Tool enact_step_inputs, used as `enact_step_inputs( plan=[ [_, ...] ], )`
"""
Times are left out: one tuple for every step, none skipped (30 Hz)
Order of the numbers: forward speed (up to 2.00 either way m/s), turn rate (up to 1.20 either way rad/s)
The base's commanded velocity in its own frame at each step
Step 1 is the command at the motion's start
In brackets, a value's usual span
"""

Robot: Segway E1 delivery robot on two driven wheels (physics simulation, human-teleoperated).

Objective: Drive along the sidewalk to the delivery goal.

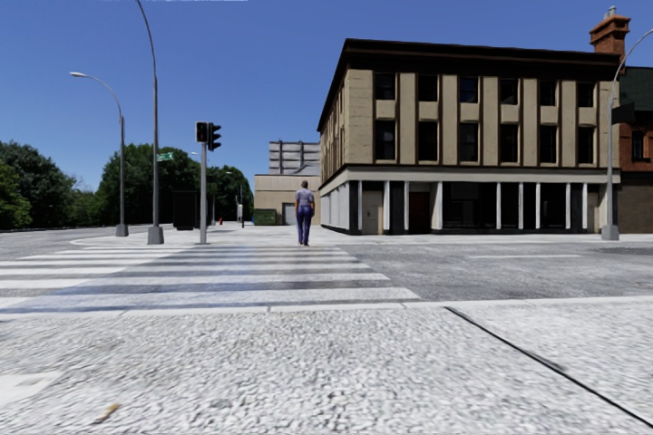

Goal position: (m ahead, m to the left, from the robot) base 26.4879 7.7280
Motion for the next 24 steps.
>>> enact_step_inputs(
  plan=[
    [1.71,0.35],
    [1.71,0.35],
    [1.71,0.34],
    [1.71,0.28],
    [1.71,0.1],
    [1.71,0.05],
    [1.71,0.05],
    [1.71,0.03],
    [1.71,0.03],
    [1.71,0.03],
    [1.71,0.02],
    [1.71,0.02],
    [1.71,0.02],
    [1.71,0.02],
    [1.71,0.02],
    [1.71,0.02],
    [1.71,0.02],
    [1.71,0.02],
    [1.71,0.03],
    [1.71,0.15],
    [1.71,0.28],
    [1.71,0.34],
    [1.71,0.36],
    [1.71,0.36]
  ],
)
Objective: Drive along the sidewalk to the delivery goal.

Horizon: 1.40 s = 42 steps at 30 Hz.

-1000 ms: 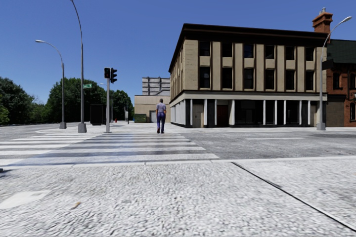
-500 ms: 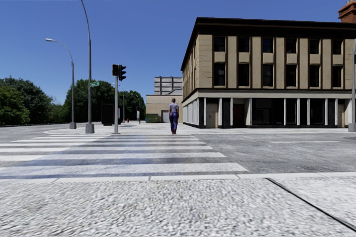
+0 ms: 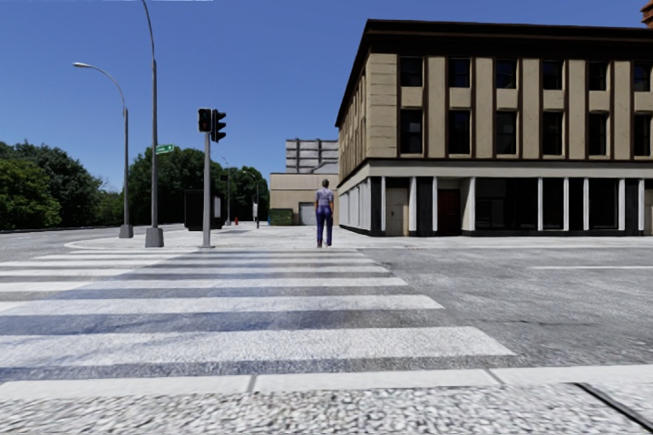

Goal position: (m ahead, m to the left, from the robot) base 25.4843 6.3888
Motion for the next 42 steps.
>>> enact_step_inputs(
  plan=[
    [1.71,0.37],
    [1.71,0.37],
    [1.71,0.37],
    [1.71,0.37],
    [1.71,0.37],
    [1.71,0.35],
    [1.71,0.17],
    [1.71,0.04],
    [1.71,0.0],
    [1.71,0.0],
    [1.71,0.0],
    [1.71,0.0],
    [1.71,0.0],
    [1.71,0.0],
    [1.71,0.0],
    [1.71,0.0],
    [1.71,0.0],
    [1.71,0.0],
    [1.71,0.0],
    [1.71,0.0],
    [1.71,0.0],
    [1.71,0.0],
    [1.71,0.0],
    [1.71,0.0],
    [1.71,0.0],
    [1.71,0.0],
    [1.71,0.0],
    [1.71,0.0],
    [1.71,0.0],
    [1.71,0.0],
    [1.71,0.0],
    [1.71,0.0],
    [1.71,0.0],
    [1.71,0.0],
    [1.71,0.0],
    [1.71,0.0],
    [1.71,0.0],
    [1.71,0.0],
    [1.71,0.0],
    [1.71,0.0],
    [1.71,0.0],
    [1.71,0.11]
  ],
)
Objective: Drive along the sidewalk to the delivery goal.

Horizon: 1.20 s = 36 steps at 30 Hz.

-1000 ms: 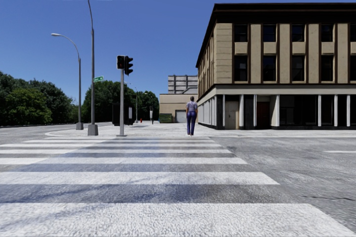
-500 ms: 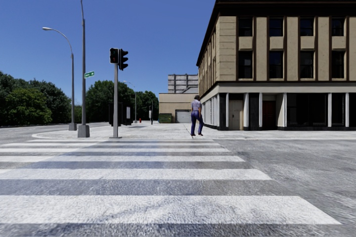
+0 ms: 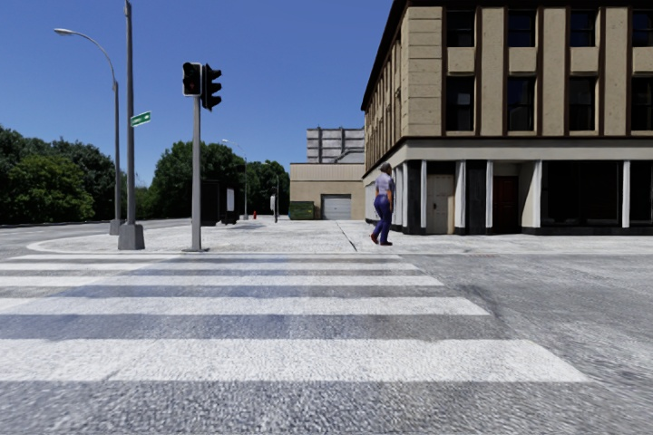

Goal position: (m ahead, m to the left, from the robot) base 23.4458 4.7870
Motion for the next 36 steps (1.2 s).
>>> enact_step_inputs(
  plan=[
    [1.71,0.31],
    [1.71,0.31],
    [1.71,0.41],
    [1.71,0.43],
    [1.71,0.41],
    [1.71,0.18],
    [1.71,0.07],
    [1.71,0.03],
    [1.71,0.01],
    [1.71,0.0],
    [1.71,0.0],
    [1.71,0.0],
    [1.71,0.0],
    [1.71,0.0],
    [1.71,0.0],
    [1.71,0.0],
    [1.71,0.0],
    [1.71,0.0],
    [1.71,0.0],
    [1.71,0.0],
    [1.71,0.0],
    [1.71,0.0],
    [1.71,0.0],
    [1.71,0.0],
    [1.71,0.0],
    [1.71,0.0],
    [1.71,0.0],
    [1.71,0.0],
    [1.71,0.0],
    [1.71,0.0],
    [1.71,0.0],
    [1.71,0.0],
    [1.71,0.12],
    [1.71,0.34],
    [1.71,0.48],
    [1.71,0.51]
  ],
)
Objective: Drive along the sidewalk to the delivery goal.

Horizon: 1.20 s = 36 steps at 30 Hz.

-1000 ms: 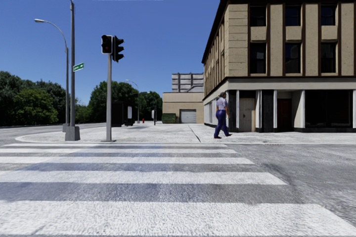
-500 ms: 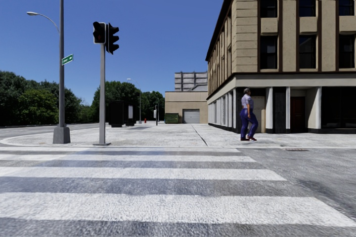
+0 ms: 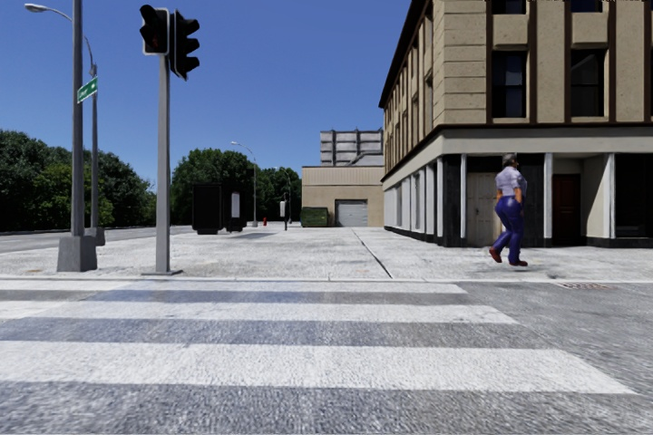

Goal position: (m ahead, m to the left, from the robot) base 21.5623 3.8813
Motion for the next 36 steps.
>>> enact_step_inputs(
  plan=[
    [1.71,0.39],
    [1.71,0.39],
    [1.71,0.01],
    [1.71,0.0],
    [1.71,0.0],
    [1.71,0.0],
    [1.71,0.0],
    [1.71,0.0],
    [1.71,0.0],
    [1.71,0.0],
    [1.71,0.0],
    [1.71,0.0],
    [1.71,0.0],
    [1.71,0.0],
    [1.71,0.0],
    [1.71,0.0],
    [1.71,0.0],
    [1.71,0.0],
    [1.71,0.0],
    [1.71,0.0],
    [1.71,0.0],
    [1.71,0.0],
    [1.71,0.0],
    [1.71,0.0],
    [1.71,0.0],
    [1.71,0.0],
    [1.71,0.0],
    [1.71,0.0],
    [1.71,0.0],
    [1.71,0.0],
    [1.71,0.0],
    [1.71,0.0],
    [1.71,0.0],
    [1.71,0.0],
    [1.71,0.0],
    [1.71,0.0]
  ],
)
